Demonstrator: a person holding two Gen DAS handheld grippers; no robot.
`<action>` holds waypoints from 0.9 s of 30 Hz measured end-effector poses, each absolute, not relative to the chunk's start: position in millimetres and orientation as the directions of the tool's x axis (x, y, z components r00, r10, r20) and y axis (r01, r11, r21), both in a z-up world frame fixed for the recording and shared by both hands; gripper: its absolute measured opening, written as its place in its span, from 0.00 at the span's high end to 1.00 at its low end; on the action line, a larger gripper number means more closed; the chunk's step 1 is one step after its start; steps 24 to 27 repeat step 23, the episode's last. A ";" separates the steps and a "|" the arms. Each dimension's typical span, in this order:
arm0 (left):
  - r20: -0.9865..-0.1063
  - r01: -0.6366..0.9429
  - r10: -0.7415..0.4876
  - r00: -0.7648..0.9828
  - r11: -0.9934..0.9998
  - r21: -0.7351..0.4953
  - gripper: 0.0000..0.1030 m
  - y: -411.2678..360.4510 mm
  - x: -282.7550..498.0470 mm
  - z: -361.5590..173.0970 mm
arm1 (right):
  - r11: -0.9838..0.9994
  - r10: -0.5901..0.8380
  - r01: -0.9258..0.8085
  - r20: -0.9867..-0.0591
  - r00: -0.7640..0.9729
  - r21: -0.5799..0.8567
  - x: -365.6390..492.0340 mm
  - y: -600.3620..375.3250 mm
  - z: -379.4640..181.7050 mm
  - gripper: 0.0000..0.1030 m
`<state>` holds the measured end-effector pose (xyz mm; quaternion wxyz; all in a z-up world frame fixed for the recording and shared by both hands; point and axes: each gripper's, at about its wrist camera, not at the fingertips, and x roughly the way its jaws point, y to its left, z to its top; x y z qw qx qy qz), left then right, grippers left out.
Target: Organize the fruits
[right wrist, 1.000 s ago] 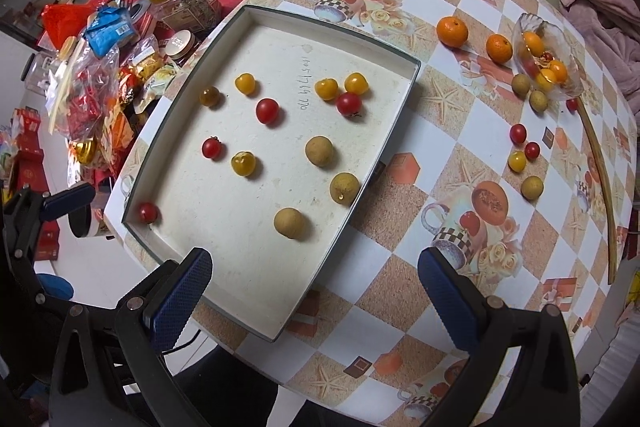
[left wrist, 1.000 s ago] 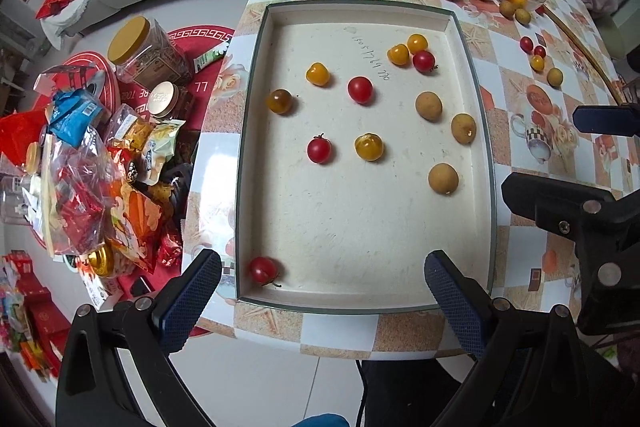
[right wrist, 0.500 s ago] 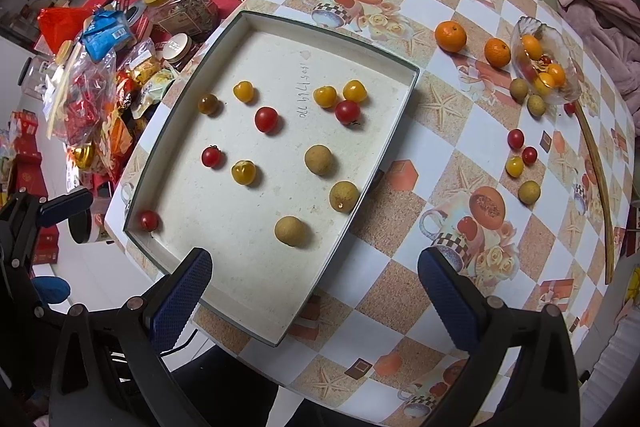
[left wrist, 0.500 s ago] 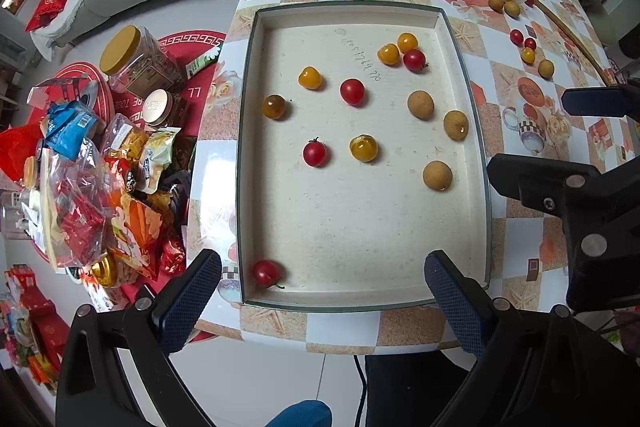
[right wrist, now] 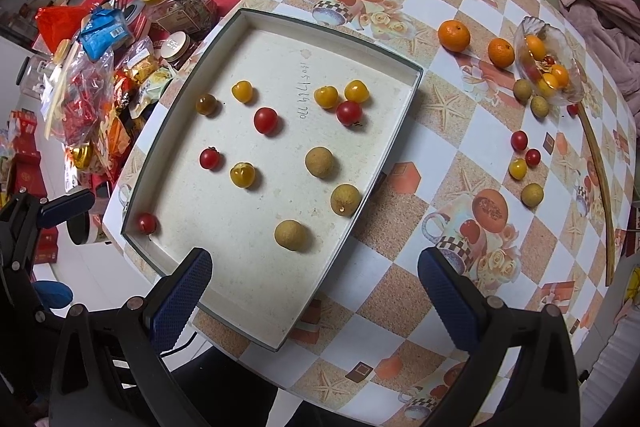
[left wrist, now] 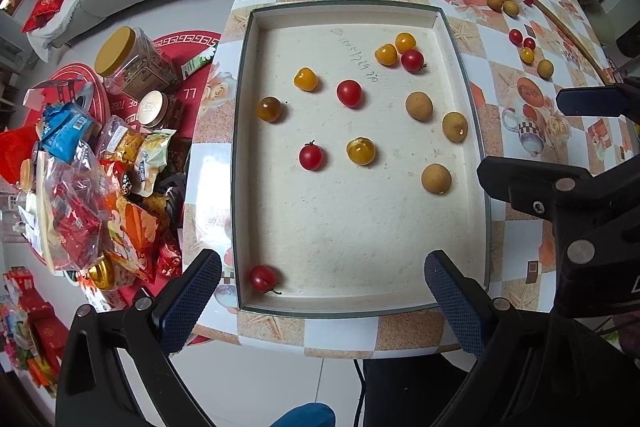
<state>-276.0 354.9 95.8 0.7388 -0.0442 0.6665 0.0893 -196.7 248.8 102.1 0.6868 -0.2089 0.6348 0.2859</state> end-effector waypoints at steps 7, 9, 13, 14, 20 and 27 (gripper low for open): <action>-0.994 -0.190 0.068 0.089 0.980 0.050 0.01 354.2 -275.6 90.9 | 0.744 0.124 -0.664 -0.992 0.029 0.074 -199.5 252.8 97.2 0.00; -0.994 -0.195 0.063 0.086 0.980 0.045 0.01 354.6 -275.8 89.5 | 0.742 0.124 -0.666 -0.992 0.027 0.074 -200.6 253.8 96.2 0.00; -0.995 -0.203 0.056 0.081 0.978 0.039 0.01 355.8 -276.5 87.6 | 0.740 0.124 -0.669 -0.992 0.026 0.075 -200.9 255.6 96.0 0.00; -0.995 -0.205 0.057 0.080 0.978 0.039 0.01 355.4 -276.7 87.2 | 0.740 0.124 -0.669 -0.992 0.026 0.075 -200.5 255.7 96.0 0.00; -0.995 -0.210 0.053 0.089 0.977 0.033 0.01 356.5 -278.0 87.3 | 0.739 0.123 -0.670 -0.992 0.024 0.076 -200.9 256.9 96.2 0.00; -0.993 -0.196 0.055 0.107 0.980 0.034 0.01 355.6 -278.5 90.2 | 0.740 0.124 -0.669 -0.992 0.025 0.076 -200.8 256.9 96.3 0.00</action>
